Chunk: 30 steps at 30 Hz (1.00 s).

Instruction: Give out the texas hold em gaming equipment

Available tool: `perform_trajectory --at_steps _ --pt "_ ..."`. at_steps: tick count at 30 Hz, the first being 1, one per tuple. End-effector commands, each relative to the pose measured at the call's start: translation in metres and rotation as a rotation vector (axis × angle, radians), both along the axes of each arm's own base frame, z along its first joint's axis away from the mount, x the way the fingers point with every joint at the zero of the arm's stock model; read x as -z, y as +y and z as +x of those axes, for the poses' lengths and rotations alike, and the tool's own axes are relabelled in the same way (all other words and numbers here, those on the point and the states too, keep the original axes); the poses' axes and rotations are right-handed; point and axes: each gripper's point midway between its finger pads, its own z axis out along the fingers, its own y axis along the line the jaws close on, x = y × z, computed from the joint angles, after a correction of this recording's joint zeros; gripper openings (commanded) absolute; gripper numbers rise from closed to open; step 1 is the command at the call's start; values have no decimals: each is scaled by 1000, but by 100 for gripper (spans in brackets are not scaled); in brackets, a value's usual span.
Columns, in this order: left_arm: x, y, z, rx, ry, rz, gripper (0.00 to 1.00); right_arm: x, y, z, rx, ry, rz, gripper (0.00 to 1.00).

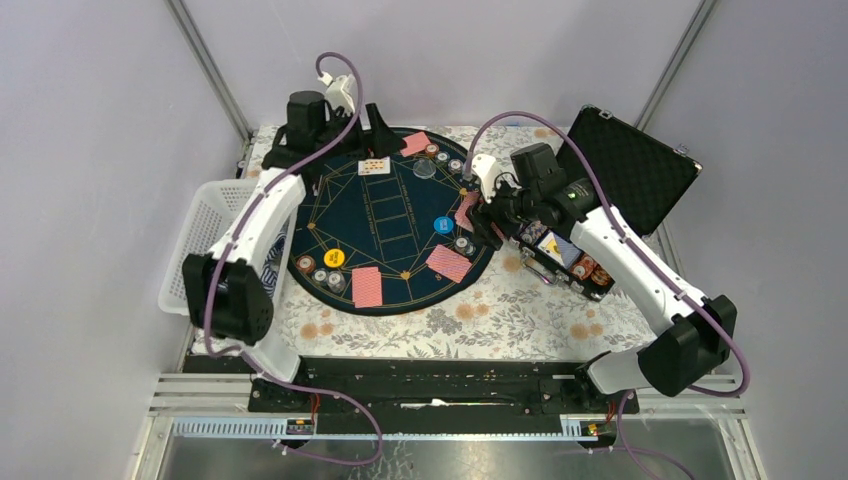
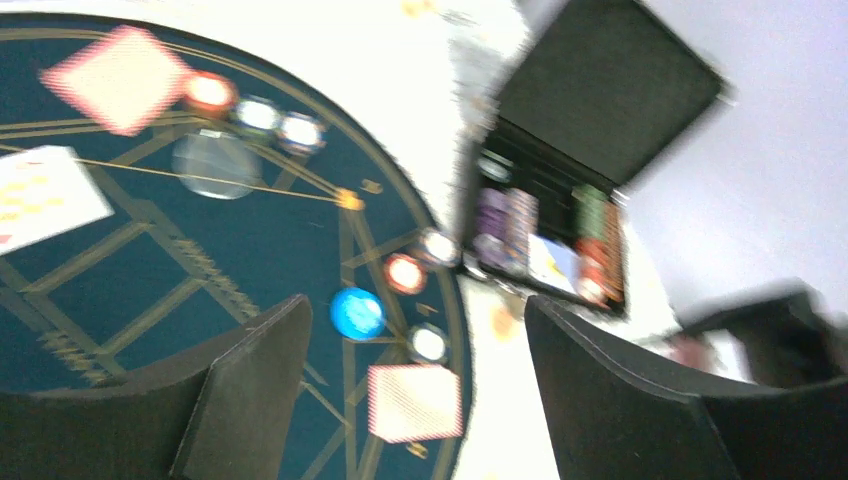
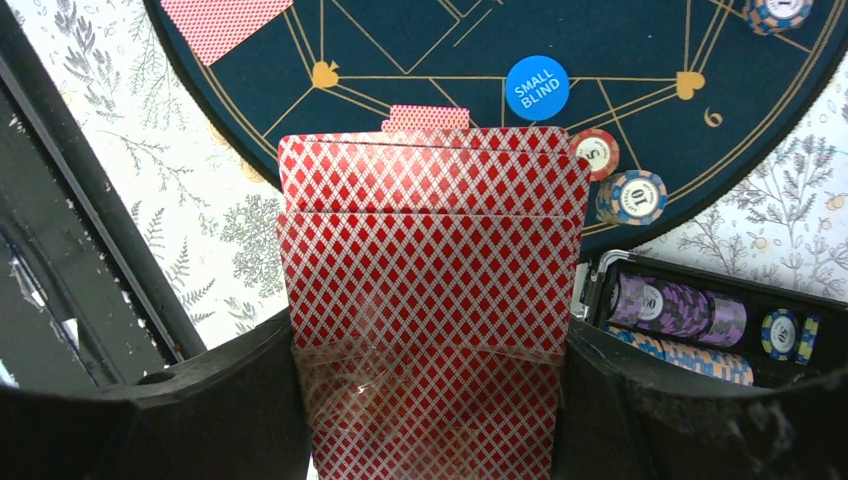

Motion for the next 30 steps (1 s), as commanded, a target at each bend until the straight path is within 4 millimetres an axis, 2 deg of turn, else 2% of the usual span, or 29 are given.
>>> perform_trajectory --at_steps 1,5,8,12,22,26,30 --pt "-14 -46 -83 376 75 -207 82 -13 12 -4 -78 -16 31 0" --pt "-11 -62 -122 489 130 -278 80 -8 20 -11 -122 -15 24 1" --pt "1 -82 -150 564 181 -291 80 -6 26 -14 -137 -19 15 1" --pt "11 -99 -173 636 220 -324 77 -1 30 -17 -147 -27 -12 1" --pt "18 -109 -185 685 272 -373 66 2 34 -21 -162 -36 -29 1" --pt "26 -112 -181 661 300 -370 54 -3 35 -20 -158 -50 -20 1" --pt "33 -112 -178 642 312 -354 47 -4 34 -22 -155 -53 -17 0"
